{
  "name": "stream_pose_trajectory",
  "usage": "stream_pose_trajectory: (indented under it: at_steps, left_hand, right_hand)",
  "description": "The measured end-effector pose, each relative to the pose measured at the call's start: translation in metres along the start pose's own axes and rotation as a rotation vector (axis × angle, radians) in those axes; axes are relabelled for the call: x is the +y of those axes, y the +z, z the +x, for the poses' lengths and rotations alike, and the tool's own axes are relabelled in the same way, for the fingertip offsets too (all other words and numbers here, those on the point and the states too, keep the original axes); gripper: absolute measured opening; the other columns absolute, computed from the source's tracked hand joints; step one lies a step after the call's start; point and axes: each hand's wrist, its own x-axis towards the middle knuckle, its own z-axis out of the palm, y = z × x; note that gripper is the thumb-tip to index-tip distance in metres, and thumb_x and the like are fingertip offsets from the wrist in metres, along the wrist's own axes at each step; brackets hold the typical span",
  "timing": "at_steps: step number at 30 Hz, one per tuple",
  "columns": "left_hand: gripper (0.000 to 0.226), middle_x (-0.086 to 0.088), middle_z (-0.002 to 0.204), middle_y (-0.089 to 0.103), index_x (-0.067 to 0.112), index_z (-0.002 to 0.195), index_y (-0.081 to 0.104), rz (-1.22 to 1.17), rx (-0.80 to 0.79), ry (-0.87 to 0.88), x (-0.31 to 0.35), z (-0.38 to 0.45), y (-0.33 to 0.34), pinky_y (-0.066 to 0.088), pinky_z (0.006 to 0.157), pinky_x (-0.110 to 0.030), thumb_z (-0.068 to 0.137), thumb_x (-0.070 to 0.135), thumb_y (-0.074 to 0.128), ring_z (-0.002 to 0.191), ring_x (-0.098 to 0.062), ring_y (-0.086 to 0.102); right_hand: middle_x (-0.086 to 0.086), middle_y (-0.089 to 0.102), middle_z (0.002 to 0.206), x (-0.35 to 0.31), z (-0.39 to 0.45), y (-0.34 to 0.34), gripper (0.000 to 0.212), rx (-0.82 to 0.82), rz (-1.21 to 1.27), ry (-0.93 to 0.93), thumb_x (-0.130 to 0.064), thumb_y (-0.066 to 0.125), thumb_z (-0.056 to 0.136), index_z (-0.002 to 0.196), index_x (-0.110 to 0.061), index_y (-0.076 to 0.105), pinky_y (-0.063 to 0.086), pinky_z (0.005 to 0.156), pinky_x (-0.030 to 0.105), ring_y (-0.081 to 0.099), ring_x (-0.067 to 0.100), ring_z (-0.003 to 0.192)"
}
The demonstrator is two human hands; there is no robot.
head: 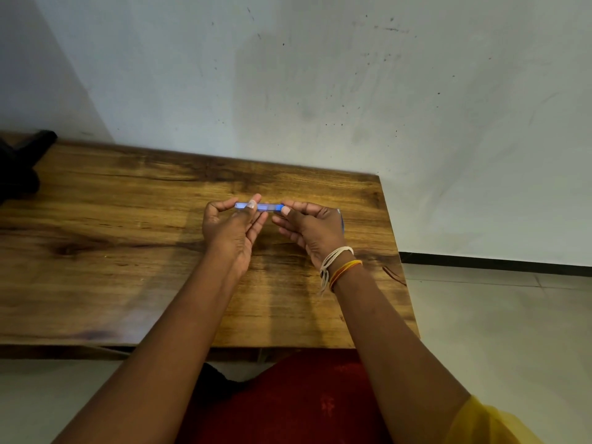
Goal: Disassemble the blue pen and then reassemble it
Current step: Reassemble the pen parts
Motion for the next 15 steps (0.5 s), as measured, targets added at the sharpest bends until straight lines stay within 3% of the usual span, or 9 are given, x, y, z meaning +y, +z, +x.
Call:
stream_pose_trajectory:
  at_steps: [4, 10, 15]
  left_hand:
    - [0.027, -0.016, 0.096, 0.07, 0.017, 0.092, 0.045, 0.108, -0.033, 0.01, 0.003, 0.001, -0.001, 0.06, 0.066, -0.028, 0.087, -0.003, 0.062, 0.081, -0.021, 0.074]
    - [0.012, -0.01, 0.073, 0.072, 0.014, 0.074, 0.065, 0.959, -0.121, 0.116, 0.003, 0.007, -0.007, 0.052, 0.044, -0.022, 0.078, 0.012, 0.076, 0.047, -0.011, 0.064]
    - [0.017, 0.01, 0.052, 0.067, 0.022, 0.059, 0.07, 1.204, -0.2, 0.194, -0.007, 0.004, -0.006, 0.035, 0.037, -0.012, 0.069, 0.024, 0.084, 0.036, 0.007, 0.051]
  right_hand:
    - [0.015, 0.07, 0.08, -0.003, 0.003, 0.001, 0.014, 0.03, -0.028, -0.025, 0.004, 0.062, 0.087, 0.101, 0.004, 0.067, 0.058, 0.059, 0.021, 0.071, 0.01, 0.062]
    - [0.008, 0.066, 0.075, -0.006, 0.01, -0.007, 0.015, 0.187, -0.206, -0.096, 0.003, 0.06, 0.089, 0.101, 0.005, 0.068, 0.056, 0.056, 0.018, 0.063, 0.008, 0.054]
    - [0.013, 0.07, 0.08, -0.004, 0.01, -0.012, 0.008, 0.231, -0.377, -0.12, -0.003, 0.064, 0.088, 0.084, -0.007, 0.07, 0.055, 0.052, 0.02, 0.064, 0.014, 0.056]
